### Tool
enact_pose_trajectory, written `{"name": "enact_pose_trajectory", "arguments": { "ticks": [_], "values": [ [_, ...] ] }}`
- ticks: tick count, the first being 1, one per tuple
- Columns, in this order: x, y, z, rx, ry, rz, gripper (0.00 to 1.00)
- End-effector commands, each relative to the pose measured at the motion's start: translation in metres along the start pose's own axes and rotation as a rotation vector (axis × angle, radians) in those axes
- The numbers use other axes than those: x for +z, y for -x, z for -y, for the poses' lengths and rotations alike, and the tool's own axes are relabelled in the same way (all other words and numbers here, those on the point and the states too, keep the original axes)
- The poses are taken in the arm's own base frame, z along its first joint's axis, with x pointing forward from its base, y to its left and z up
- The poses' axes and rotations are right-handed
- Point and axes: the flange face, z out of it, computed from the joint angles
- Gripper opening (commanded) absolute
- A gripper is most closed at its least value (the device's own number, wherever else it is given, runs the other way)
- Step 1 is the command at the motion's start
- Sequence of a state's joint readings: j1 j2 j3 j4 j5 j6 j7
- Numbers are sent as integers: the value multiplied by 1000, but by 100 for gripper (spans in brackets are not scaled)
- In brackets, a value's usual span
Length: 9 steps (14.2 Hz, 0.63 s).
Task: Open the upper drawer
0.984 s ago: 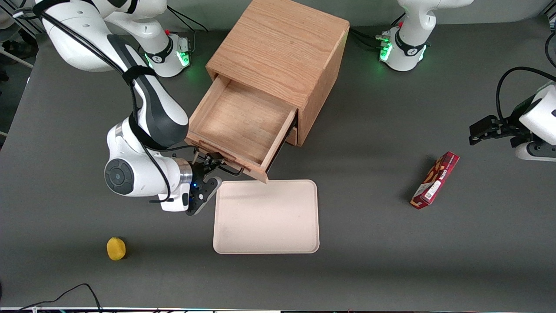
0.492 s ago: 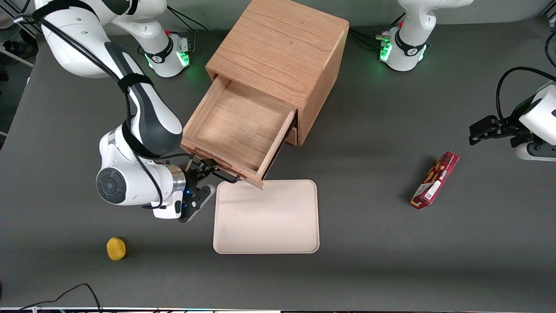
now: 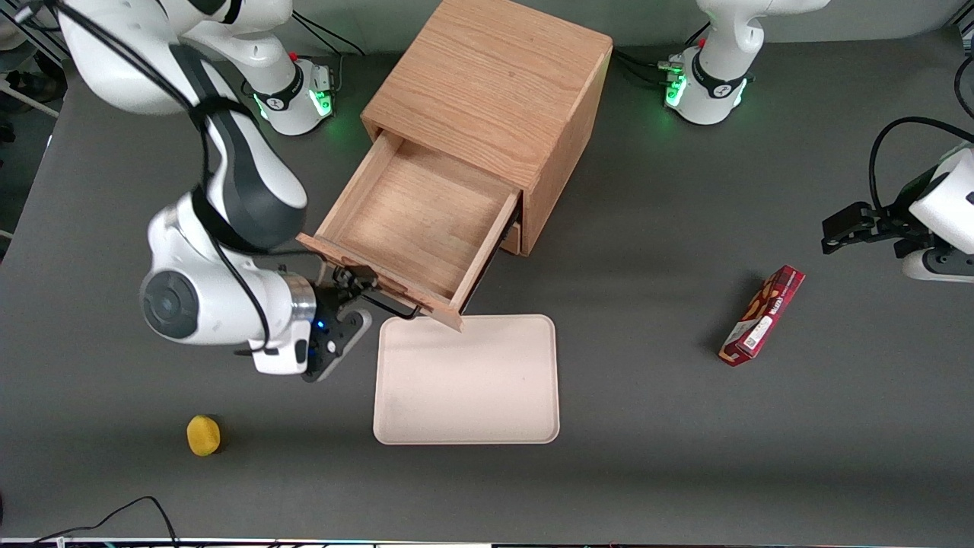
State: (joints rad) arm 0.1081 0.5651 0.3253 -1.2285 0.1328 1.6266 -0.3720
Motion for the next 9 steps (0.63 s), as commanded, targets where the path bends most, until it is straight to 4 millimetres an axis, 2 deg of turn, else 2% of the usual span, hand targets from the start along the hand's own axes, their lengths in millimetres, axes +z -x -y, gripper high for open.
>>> {"name": "enact_pose_trajectory", "arguments": {
  "ticks": [1,4,6,7,9],
  "values": [
    [-72,32,50,31,98,2,100],
    [-137,67,98,259,140,-56,100],
    [-166,89,117,449,164,-84,100],
    [-179,100,118,553,179,-114,100],
    [-202,123,89,715,320,-157,100]
  ]
}}
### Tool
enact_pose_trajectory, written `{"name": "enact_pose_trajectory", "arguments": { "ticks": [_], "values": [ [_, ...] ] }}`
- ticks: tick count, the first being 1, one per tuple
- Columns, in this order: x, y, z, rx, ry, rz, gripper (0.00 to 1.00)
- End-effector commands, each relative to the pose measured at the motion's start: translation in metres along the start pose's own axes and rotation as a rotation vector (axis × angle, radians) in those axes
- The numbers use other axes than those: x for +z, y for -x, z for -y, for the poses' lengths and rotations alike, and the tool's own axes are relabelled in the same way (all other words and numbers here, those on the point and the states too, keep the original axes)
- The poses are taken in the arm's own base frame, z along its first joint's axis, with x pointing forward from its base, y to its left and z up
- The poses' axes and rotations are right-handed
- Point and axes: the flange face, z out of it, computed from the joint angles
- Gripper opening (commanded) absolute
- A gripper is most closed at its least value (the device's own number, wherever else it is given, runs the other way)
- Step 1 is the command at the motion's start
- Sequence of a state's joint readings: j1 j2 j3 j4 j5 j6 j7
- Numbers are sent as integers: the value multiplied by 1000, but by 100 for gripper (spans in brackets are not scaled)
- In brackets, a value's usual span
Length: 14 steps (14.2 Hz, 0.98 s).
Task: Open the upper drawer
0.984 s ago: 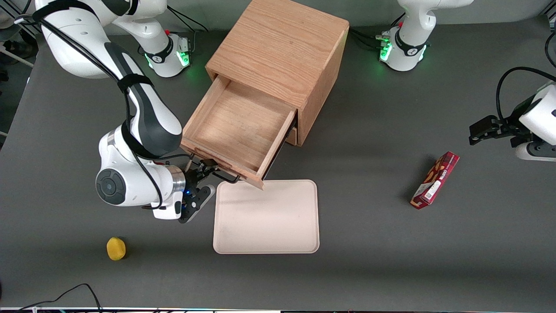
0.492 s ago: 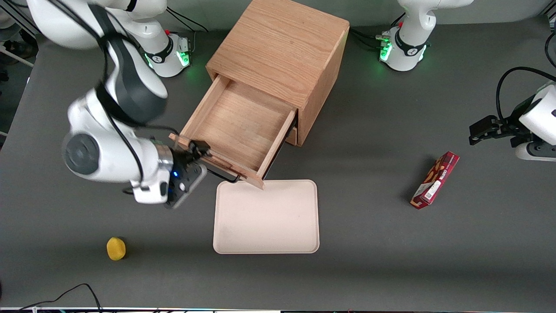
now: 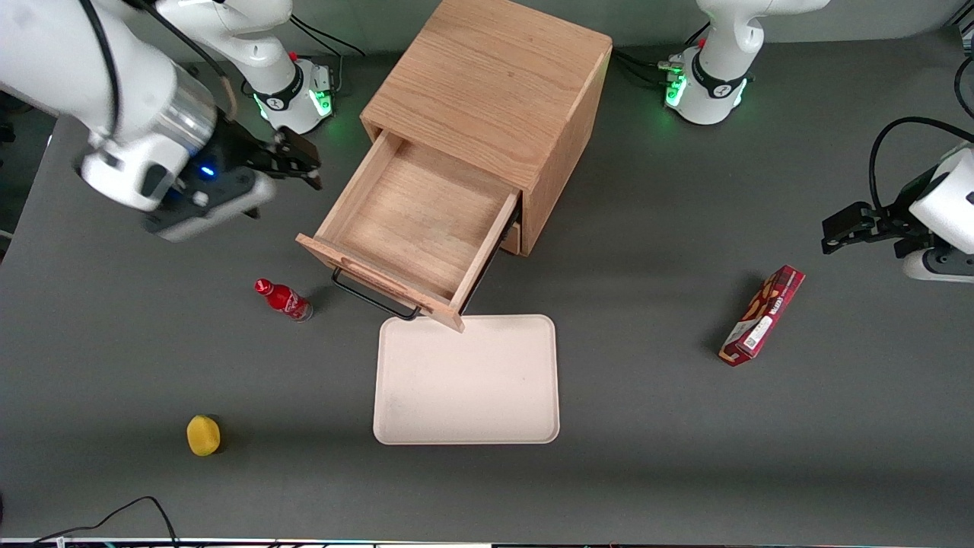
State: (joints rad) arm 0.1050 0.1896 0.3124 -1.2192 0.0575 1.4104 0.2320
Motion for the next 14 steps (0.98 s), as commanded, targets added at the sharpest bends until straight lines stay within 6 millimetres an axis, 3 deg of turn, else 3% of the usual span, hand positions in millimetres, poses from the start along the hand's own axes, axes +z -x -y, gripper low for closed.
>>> {"name": "enact_pose_trajectory", "arguments": {
  "ticks": [1,2,5,9,12,14],
  "values": [
    [-16,5,-52,189,163,-63,100],
    [-18,5,-69,213,164,-56,100],
    [-31,32,-115,305,190,0,100],
    [-16,81,-194,406,112,2,100],
    [21,118,-219,386,90,-31,100],
    [29,118,-220,379,93,-28,100]
  ]
}}
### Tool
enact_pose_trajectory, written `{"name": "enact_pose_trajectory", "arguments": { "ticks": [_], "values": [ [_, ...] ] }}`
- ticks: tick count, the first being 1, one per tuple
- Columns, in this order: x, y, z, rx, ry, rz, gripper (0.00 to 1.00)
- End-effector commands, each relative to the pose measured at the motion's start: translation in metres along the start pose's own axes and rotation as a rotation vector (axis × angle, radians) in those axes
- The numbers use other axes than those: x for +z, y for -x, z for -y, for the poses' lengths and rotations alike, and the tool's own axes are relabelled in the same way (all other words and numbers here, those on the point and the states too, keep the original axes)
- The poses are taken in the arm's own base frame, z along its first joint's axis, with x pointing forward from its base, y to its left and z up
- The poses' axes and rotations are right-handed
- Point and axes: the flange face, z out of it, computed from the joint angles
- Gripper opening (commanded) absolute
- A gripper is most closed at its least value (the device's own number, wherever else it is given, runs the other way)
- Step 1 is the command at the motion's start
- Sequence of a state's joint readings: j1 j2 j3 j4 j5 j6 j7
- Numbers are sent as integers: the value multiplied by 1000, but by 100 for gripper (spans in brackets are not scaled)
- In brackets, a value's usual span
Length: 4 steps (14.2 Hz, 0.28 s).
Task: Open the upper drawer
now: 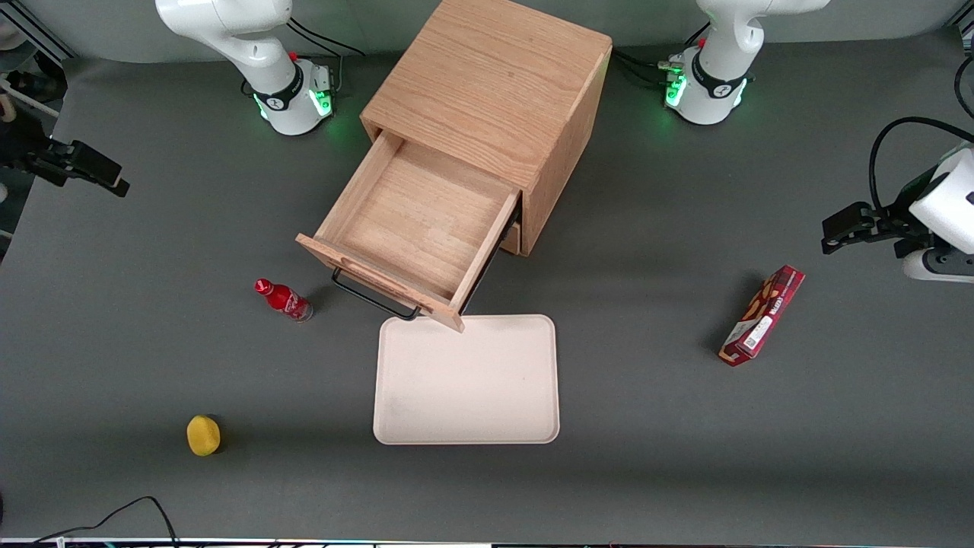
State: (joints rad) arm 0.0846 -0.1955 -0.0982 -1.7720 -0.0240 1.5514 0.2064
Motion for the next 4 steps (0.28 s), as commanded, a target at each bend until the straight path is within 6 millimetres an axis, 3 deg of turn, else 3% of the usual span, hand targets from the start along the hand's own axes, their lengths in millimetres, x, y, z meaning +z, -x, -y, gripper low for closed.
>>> {"name": "enact_pose_trajectory", "arguments": {
  "ticks": [1,4],
  "values": [
    [9,17,2,-30,-18,-17,100],
    [-1,4,-8,9,-25,-26,100]
  ]
}}
